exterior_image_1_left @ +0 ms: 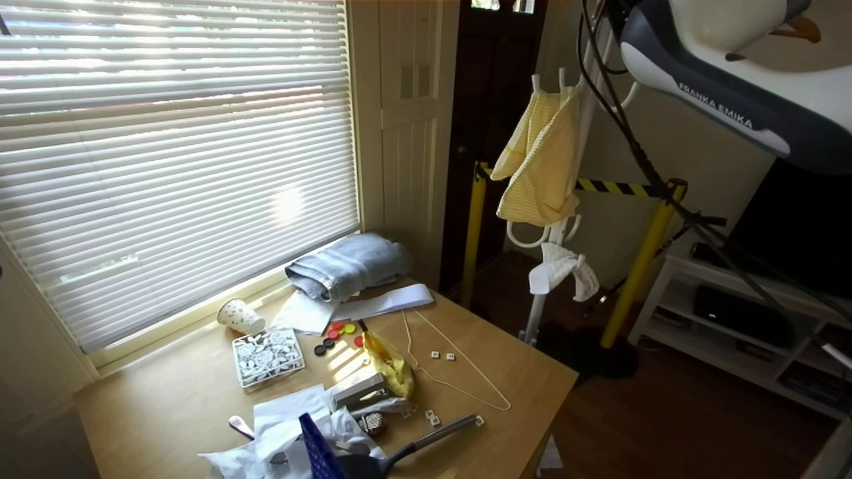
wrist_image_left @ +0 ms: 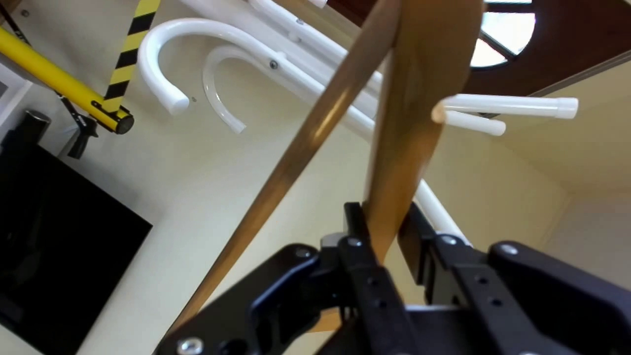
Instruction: Hang the brown coat hanger high up on the coat rack
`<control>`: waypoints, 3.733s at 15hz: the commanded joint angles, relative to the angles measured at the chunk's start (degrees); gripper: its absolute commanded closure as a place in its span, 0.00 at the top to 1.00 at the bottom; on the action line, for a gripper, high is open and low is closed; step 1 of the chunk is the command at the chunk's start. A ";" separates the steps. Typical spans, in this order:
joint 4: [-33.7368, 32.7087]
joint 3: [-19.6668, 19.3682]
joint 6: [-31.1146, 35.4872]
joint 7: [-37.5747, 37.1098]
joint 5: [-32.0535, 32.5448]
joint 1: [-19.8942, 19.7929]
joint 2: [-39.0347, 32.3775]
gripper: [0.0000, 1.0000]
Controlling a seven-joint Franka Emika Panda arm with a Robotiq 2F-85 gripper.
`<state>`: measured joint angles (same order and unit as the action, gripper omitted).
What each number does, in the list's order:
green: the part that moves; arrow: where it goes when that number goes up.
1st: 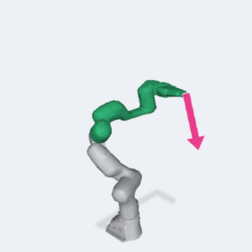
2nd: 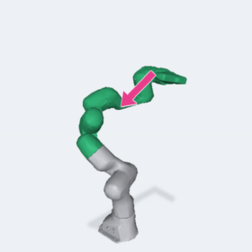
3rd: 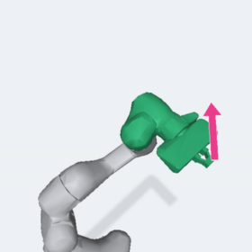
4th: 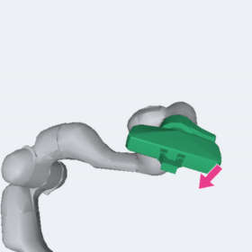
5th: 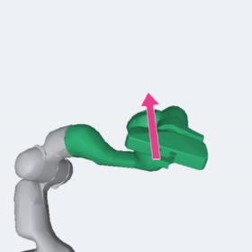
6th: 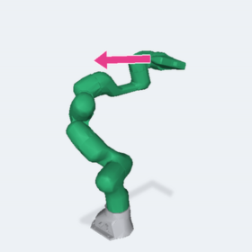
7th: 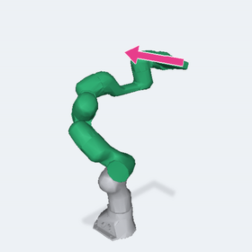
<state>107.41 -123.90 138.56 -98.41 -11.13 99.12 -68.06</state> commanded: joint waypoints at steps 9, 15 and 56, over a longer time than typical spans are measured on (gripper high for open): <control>-10.16 0.37 -6.53 5.05 -1.08 -2.99 8.53 0.06; -11.38 2.11 -9.66 6.66 -1.87 -0.90 11.14 0.06; -18.35 7.41 -9.85 13.38 1.25 1.25 20.38 1.00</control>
<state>84.81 -116.19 124.06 -90.18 -11.53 95.52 -47.75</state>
